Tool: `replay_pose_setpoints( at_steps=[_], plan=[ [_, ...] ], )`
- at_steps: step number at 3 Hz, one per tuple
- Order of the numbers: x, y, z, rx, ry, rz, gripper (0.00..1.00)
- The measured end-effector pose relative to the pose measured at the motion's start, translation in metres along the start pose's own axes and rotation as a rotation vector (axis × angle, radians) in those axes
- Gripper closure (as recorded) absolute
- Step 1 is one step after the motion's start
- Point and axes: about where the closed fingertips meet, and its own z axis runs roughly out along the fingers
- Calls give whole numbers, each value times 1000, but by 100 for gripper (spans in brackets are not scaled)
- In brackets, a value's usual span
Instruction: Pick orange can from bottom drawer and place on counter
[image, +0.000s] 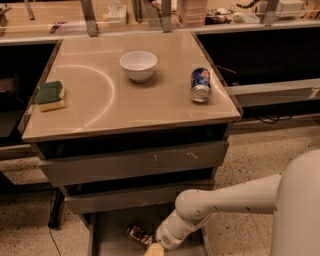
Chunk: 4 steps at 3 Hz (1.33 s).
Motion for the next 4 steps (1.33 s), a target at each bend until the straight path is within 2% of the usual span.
replay_pose_setpoints(
  at_steps=[2,3,4],
  plan=[
    [-32,-58,35,137,-81,-45,0],
    [-42,-87,55,179,-92,-59,0],
    [-42,-87,55,179,-92,-59,0]
  ],
)
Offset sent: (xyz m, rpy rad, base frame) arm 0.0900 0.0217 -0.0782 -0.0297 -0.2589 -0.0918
